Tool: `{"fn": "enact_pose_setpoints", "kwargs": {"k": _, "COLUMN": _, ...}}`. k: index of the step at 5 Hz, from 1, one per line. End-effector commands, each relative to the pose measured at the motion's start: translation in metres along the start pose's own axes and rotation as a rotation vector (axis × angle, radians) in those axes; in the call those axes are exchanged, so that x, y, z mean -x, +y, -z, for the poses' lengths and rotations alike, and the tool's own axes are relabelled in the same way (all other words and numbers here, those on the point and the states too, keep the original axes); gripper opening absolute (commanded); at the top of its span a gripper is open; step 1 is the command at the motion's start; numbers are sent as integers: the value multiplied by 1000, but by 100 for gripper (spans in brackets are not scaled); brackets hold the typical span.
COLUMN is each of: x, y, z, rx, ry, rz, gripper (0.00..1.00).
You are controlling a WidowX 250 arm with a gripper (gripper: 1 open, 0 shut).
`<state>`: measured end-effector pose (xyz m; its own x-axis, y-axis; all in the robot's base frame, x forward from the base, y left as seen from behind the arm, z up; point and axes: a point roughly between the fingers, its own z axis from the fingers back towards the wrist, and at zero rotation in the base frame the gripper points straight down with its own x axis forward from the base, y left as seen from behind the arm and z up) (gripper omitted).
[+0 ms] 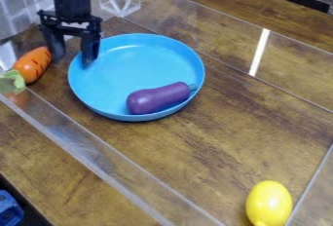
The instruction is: Put the carrot on the blue tray
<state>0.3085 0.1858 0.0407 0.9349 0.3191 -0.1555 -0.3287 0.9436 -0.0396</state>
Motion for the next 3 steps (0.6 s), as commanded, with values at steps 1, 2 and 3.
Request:
{"fn": "enact_pose_setpoints", "kwargs": {"k": 1, "x": 11, "y": 17, "z": -34, "rx": -23, "ry": -91, "rz": -39, "gripper": 100}}
{"fn": "enact_pose_setpoints", "kwargs": {"k": 2, "x": 20, "y": 15, "z": -27, "rx": -22, "ry": -93, "rz": -47, "gripper": 100}}
{"fn": "enact_pose_setpoints", "kwargs": {"k": 3, "x": 28, "y": 16, "z": -18, "rx": -22, "ry": -91, "rz": -61, "gripper": 100}}
